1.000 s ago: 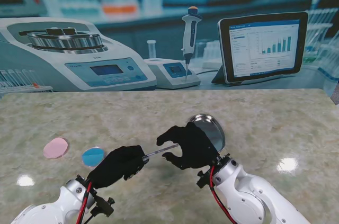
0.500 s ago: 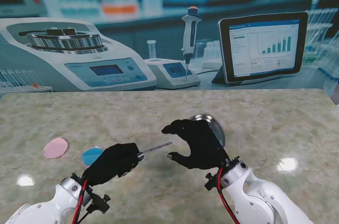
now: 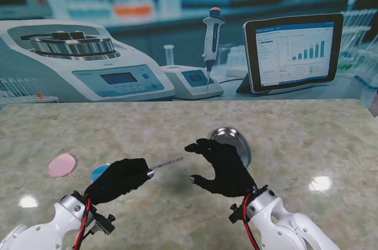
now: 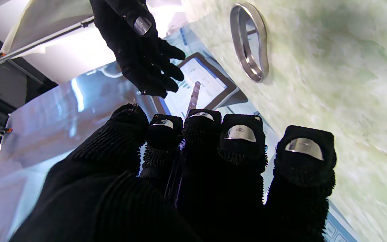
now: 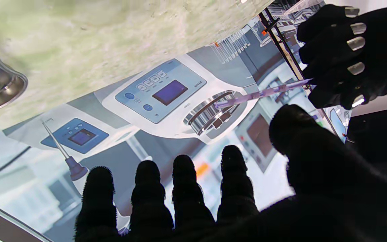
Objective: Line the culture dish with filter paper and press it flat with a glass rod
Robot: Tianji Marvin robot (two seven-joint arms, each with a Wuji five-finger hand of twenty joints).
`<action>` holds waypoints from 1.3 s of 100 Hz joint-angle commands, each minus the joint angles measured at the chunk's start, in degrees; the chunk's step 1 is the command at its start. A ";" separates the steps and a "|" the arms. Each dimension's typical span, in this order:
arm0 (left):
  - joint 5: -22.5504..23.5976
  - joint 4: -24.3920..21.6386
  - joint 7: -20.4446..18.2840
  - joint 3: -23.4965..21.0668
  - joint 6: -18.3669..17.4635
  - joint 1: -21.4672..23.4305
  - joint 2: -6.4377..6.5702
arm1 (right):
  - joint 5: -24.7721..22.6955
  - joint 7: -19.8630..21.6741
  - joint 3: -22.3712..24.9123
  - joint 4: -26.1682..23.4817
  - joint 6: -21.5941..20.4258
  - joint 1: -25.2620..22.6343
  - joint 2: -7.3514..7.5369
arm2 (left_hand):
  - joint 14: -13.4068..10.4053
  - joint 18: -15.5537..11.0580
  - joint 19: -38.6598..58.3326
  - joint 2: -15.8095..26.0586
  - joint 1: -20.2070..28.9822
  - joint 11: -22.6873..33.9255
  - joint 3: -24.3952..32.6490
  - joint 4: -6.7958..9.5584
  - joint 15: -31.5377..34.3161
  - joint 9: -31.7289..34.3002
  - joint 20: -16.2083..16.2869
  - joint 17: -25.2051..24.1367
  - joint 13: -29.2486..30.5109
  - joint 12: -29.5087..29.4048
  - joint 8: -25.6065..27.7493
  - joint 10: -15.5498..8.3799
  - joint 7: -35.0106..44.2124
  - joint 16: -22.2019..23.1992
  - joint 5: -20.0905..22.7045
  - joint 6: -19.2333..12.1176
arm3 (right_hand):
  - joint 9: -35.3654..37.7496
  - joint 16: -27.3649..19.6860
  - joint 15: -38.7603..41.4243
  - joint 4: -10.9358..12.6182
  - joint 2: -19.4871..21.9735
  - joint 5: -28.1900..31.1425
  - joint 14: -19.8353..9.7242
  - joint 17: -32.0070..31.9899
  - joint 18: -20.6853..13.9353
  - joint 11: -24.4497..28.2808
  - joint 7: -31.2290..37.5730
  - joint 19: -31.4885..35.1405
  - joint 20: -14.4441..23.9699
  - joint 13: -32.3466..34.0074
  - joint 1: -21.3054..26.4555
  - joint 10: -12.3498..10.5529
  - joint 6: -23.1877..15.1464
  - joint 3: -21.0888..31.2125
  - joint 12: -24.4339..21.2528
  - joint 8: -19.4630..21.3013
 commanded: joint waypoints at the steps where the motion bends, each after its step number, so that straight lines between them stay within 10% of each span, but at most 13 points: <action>1: 0.36 0.05 -0.39 -0.43 0.27 0.22 0.23 | 0.04 -0.36 -0.57 1.33 0.77 -0.68 -0.24 | -3.54 -0.09 5.76 -0.58 -1.41 4.06 1.68 0.60 2.72 2.81 -0.95 1.48 2.51 0.82 1.87 -2.58 2.59 -0.75 2.16 6.56 | -2.36 -1.00 -1.31 1.74 1.76 -2.65 -1.63 -1.29 -1.39 -0.78 -0.83 -1.42 -1.49 -1.90 0.69 -1.94 -1.61 -1.20 -0.28 0.55; 130: 19.39 6.75 -5.53 -17.33 0.97 0.08 1.38 | 4.38 -3.51 -0.83 4.76 2.07 -1.71 -1.28 | -4.11 -0.80 7.23 -0.29 -2.37 4.51 2.07 0.93 3.53 3.36 -2.31 3.08 3.51 0.34 2.32 -3.40 2.87 -1.46 2.49 5.92 | -3.25 -1.40 -2.54 2.32 4.01 -4.82 -2.49 -1.37 -1.63 -4.76 -0.48 -4.66 0.15 -4.23 0.11 -3.18 -4.18 -6.54 -0.78 1.81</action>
